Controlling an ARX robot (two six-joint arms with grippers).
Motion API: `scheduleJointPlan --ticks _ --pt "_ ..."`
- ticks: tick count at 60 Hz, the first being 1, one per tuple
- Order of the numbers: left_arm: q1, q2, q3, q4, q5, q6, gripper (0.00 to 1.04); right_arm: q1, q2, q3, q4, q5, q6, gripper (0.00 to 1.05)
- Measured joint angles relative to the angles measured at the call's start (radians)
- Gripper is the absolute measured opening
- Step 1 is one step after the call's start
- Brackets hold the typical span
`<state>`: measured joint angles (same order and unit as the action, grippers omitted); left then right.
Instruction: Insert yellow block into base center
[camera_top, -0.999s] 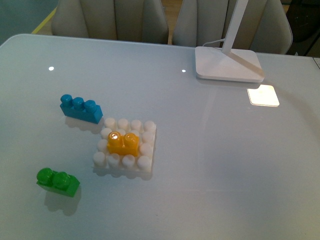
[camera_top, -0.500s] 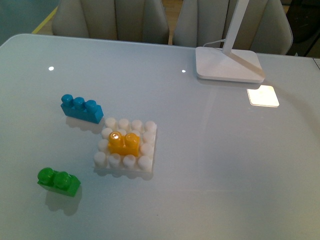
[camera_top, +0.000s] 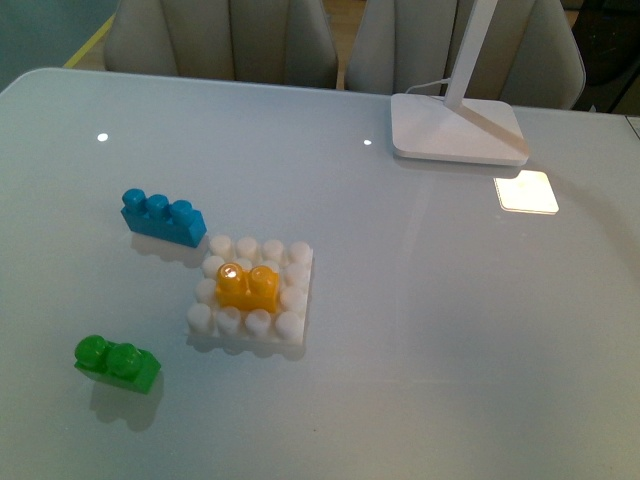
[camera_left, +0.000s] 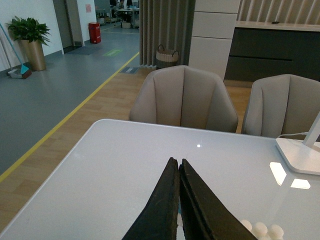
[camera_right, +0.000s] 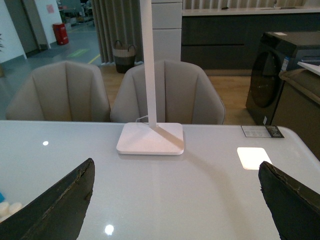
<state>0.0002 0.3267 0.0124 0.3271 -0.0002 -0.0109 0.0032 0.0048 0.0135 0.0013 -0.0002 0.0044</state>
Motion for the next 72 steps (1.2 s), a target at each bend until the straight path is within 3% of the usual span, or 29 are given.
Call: scheduleJointPlan --ticks 28,35,61,72 --pt "0.0 -0.148 0.0 -0.148 0.0 0.0 0.03 0.0 0.0 0.0 0.0 0.0 0.0 0.96" --pt "0.0 -0.287 0.0 -0.313 0.0 0.0 0.03 0.0 0.0 0.0 0.0 0.0 0.0 0.96" --pt "0.0 -0.32 0.0 -0.326 0.0 0.0 0.03 0.0 0.0 0.0 0.0 0.0 0.0 0.96" --pt "0.0 -0.32 0.0 -0.326 0.0 0.0 0.34 0.0 0.0 0.0 0.0 0.0 0.0 0.96"
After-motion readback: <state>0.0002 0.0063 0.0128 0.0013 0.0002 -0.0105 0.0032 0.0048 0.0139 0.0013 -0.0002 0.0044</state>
